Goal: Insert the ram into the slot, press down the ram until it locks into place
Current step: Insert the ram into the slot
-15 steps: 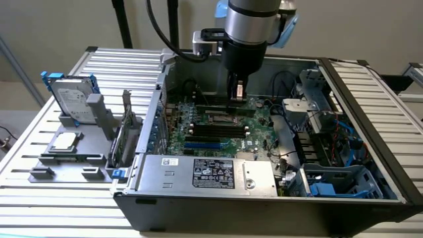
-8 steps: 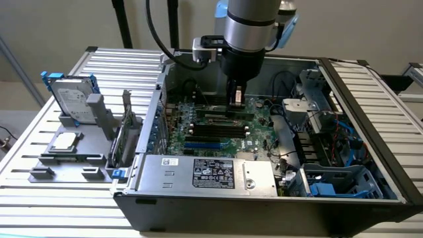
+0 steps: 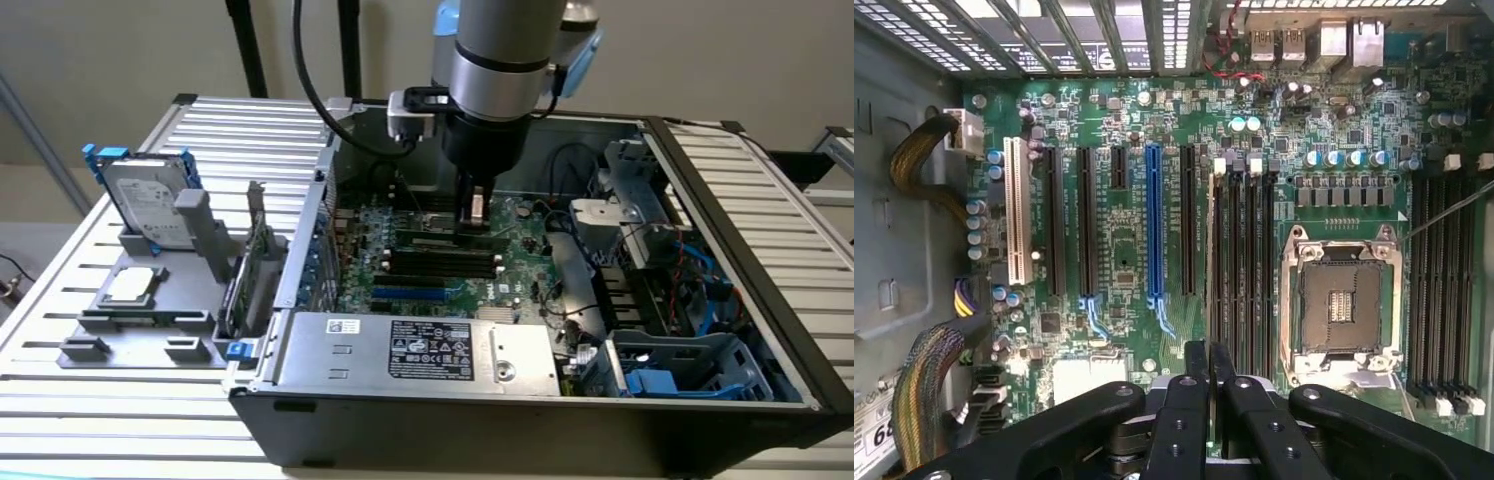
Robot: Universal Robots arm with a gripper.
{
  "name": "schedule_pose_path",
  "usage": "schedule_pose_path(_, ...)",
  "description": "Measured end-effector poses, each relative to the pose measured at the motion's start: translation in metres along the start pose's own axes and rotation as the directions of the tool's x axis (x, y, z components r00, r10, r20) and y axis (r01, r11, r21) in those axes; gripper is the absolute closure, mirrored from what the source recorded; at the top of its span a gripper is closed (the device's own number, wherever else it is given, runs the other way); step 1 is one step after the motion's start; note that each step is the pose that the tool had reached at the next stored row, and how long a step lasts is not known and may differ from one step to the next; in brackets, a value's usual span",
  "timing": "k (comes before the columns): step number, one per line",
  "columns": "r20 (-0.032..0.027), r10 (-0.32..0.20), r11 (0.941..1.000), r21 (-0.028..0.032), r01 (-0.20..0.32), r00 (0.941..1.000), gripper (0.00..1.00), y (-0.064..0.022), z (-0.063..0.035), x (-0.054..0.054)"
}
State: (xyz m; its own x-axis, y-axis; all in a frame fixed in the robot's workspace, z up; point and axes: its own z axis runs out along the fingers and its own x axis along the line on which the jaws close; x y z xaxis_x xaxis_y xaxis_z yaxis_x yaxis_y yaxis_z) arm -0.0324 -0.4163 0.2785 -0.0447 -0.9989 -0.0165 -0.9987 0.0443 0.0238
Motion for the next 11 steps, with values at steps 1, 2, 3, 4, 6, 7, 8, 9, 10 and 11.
schedule_pose_path(1,0.0001,0.001,1.0000,0.0001,-0.001,1.0000,0.87,0.0003,0.0018,0.000)
schedule_pose_path(2,0.0001,0.002,1.0000,0.0000,-0.002,1.0000,0.87,0.0007,0.0036,0.000)
schedule_pose_path(3,0.0000,0.003,1.0000,0.0000,-0.003,1.0000,0.87,0.0011,0.0054,0.000)
schedule_pose_path(4,0.0000,0.003,1.0000,0.0000,-0.003,1.0000,0.87,0.0016,0.0074,0.000)
schedule_pose_path(6,0.0001,0.004,1.0000,0.0001,-0.004,1.0000,0.87,0.0025,0.0110,0.000)
schedule_pose_path(7,0.0000,0.004,1.0000,0.0001,-0.004,1.0000,0.87,0.0033,0.0129,0.000)
schedule_pose_path(8,0.0000,0.003,1.0000,0.0001,-0.003,1.0000,0.87,0.0041,0.0147,0.000)
schedule_pose_path(9,0.0001,0.003,1.0000,0.0003,-0.003,1.0000,0.87,0.0048,0.0165,-0.001)
schedule_pose_path(10,0.0000,0.003,1.0000,0.0008,-0.003,1.0000,0.87,0.0053,0.0183,-0.002)
schedule_pose_path(11,-0.0001,0.003,1.0000,0.0014,-0.003,1.0000,0.87,0.0055,0.0201,-0.003)
